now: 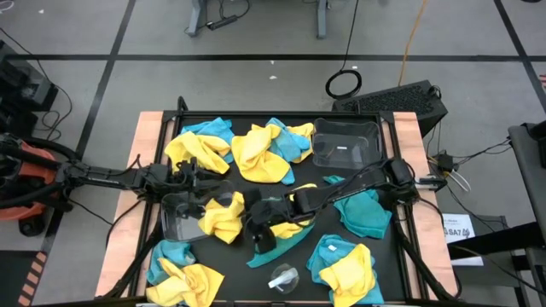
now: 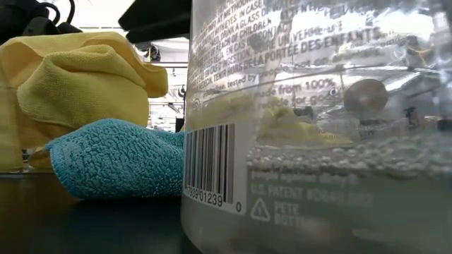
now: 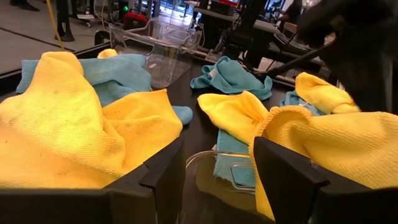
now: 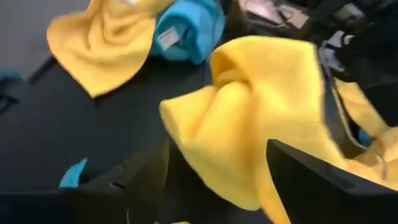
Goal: Sort microfiber towel by color & place in baskets
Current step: Put the yellow microfiber towel into the bottom transparent bin
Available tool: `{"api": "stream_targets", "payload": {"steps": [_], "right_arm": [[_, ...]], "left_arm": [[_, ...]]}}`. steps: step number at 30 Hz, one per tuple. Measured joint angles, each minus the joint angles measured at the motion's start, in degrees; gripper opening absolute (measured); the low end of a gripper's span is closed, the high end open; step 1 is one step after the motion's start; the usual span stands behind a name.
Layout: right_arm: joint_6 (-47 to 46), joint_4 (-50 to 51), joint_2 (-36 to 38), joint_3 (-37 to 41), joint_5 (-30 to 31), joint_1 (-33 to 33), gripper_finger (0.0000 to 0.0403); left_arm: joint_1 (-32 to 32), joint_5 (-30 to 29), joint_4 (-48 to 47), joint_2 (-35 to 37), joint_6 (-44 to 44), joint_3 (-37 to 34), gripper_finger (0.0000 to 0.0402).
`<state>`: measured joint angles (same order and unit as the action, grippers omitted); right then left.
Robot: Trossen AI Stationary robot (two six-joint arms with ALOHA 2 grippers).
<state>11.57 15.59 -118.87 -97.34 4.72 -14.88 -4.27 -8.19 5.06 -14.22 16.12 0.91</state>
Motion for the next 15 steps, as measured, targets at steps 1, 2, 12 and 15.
{"api": "stream_targets", "payload": {"steps": [1,2,12,15], "right_arm": [[0.84,0.23,-0.43,0.00,0.87,-0.32,0.0255],[1.61,0.29,-0.97,0.00,1.75,-0.65,0.0252],[6.49,-1.69,-2.67,0.01,7.07,-1.21,0.0184],[7.64,-3.43,-3.44,0.00,4.22,-0.95,0.0147]], "left_arm": [[0.01,0.00,0.00,0.00,-0.01,0.00,0.0196],[0.00,0.00,0.00,0.00,0.00,0.00,0.0196],[0.02,0.02,-0.02,0.00,0.00,0.00,0.0196],[0.02,0.01,0.01,0.00,-0.01,0.00,0.0196]]}}
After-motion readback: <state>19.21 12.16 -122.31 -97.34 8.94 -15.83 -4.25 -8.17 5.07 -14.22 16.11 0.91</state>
